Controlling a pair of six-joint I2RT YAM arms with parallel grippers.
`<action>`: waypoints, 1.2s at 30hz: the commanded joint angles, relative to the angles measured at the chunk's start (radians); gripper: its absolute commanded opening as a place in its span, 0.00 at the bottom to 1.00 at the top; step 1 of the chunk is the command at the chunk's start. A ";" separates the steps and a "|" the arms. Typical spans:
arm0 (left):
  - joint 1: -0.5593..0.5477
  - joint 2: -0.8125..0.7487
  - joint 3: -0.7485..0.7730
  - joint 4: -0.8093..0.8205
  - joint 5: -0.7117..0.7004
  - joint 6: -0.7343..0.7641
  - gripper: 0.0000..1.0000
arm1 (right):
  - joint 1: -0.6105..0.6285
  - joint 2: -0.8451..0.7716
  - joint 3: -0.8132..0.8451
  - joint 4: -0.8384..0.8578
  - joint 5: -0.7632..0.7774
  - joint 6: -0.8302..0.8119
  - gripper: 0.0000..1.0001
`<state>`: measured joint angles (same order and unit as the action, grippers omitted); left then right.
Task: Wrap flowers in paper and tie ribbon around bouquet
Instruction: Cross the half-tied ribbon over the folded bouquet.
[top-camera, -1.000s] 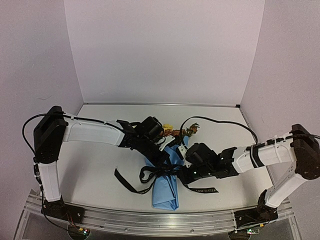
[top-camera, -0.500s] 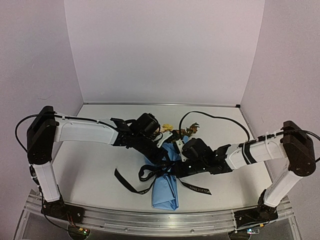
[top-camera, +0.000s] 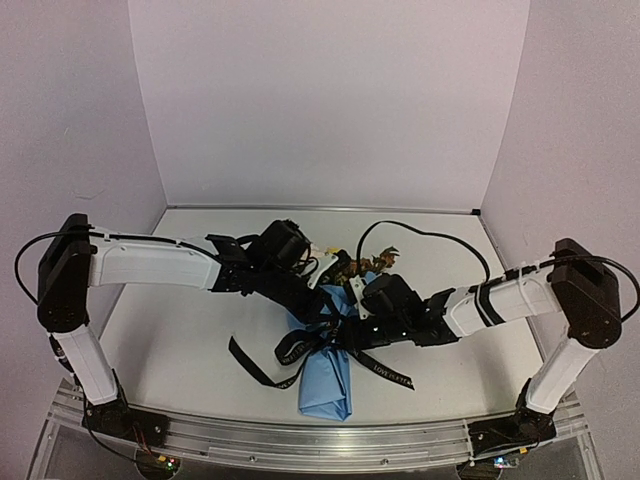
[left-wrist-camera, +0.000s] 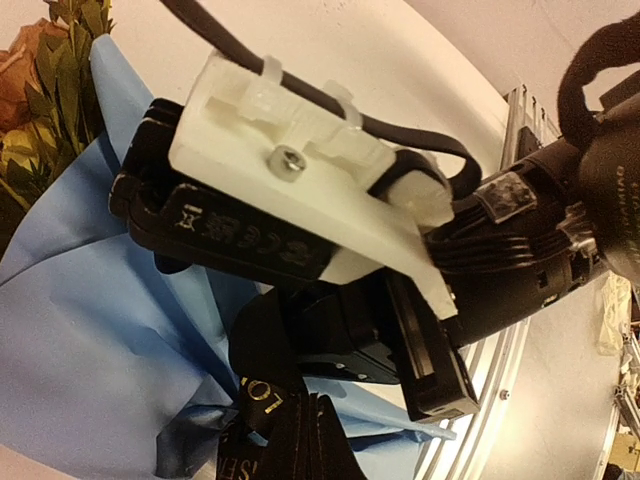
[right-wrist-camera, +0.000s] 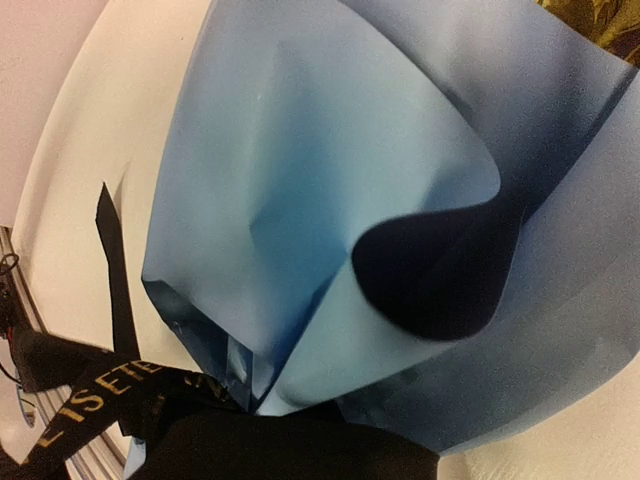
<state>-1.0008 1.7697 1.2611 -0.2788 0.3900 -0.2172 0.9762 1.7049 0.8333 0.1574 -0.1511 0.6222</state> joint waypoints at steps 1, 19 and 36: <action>-0.004 -0.042 -0.021 0.054 0.033 -0.022 0.00 | -0.014 0.010 0.050 0.045 -0.028 0.032 0.00; -0.007 0.027 -0.083 0.035 0.022 -0.026 0.08 | -0.022 0.117 0.104 0.153 -0.136 0.076 0.00; -0.002 -0.114 -0.096 0.010 -0.044 -0.001 0.37 | -0.023 0.177 0.135 0.210 -0.128 0.038 0.00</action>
<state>-1.0000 1.7304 1.1608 -0.2850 0.3585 -0.2356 0.9560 1.8519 0.9182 0.3224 -0.2832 0.6766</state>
